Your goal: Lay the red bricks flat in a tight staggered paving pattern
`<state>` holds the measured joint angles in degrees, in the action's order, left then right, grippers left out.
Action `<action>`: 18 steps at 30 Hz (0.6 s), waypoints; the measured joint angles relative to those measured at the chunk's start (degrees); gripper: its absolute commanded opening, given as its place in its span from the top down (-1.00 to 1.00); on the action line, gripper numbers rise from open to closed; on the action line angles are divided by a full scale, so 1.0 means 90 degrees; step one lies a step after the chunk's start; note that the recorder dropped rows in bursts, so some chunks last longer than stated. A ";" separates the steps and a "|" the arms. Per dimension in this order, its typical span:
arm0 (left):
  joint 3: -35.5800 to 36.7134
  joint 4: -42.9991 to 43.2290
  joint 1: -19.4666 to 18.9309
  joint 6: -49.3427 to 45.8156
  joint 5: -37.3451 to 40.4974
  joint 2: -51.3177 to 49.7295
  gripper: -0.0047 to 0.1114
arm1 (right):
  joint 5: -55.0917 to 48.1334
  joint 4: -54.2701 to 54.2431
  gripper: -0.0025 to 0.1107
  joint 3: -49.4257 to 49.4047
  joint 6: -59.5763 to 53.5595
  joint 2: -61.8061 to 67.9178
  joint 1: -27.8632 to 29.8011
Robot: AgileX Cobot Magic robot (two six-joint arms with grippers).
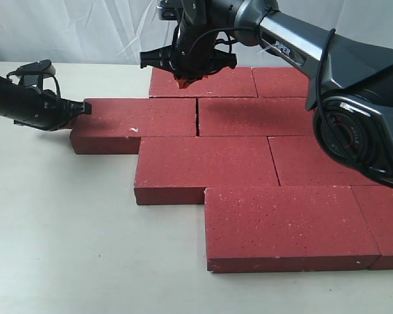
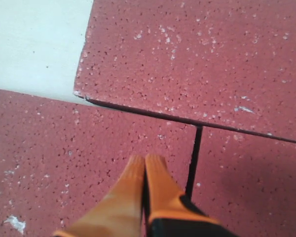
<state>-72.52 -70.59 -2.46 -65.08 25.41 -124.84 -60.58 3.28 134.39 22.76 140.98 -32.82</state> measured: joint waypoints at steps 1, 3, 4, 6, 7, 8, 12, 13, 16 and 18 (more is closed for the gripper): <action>0.0000 0.0000 0.0000 0.0000 0.0000 0.0000 0.92 | -0.0027 0.0000 0.97 0.0000 0.0000 0.0000 0.0000; 0.0000 0.0000 0.0000 0.0000 0.0000 0.0000 0.92 | -0.0046 0.0000 0.97 0.0000 0.0000 0.0000 0.0000; 0.0000 0.0013 0.0000 0.0000 -0.0004 0.0000 0.92 | -0.0077 0.0000 0.97 0.0000 0.0000 0.0000 0.0000; 0.0000 0.0127 -0.0066 0.0028 0.0028 0.0000 0.92 | -0.0104 0.0000 0.97 0.0000 0.0000 0.0000 0.0000; 0.0000 0.0203 -0.0118 0.0107 0.0029 0.0000 0.92 | -0.0116 0.0000 0.97 0.0000 0.0000 0.0000 0.0000; 0.0000 0.0302 -0.0177 0.0205 0.0077 0.0000 0.92 | -0.0116 0.0000 0.97 0.0000 0.0012 0.0000 0.0000; -0.0027 0.0748 -0.0380 0.0667 0.0150 0.0000 0.92 | -0.0116 0.0000 0.97 0.0000 0.0012 0.0000 0.0000; -0.0037 0.0838 -0.0396 0.0772 0.0169 0.0013 0.92 | -0.0116 0.0000 0.97 0.0000 0.0012 0.0000 0.0000; -0.0037 0.0948 -0.0422 0.0978 0.0232 0.0013 0.92 | -0.0116 0.0000 0.97 0.0000 0.0012 0.0000 0.0000; -0.0037 0.0948 -0.0384 0.1024 0.0281 0.0024 0.92 | -0.0116 0.0000 0.97 0.0000 0.0001 0.0000 0.0000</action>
<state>-72.86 -62.06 -5.92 -55.87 27.93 -124.62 -61.63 3.28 134.39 22.76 140.98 -32.82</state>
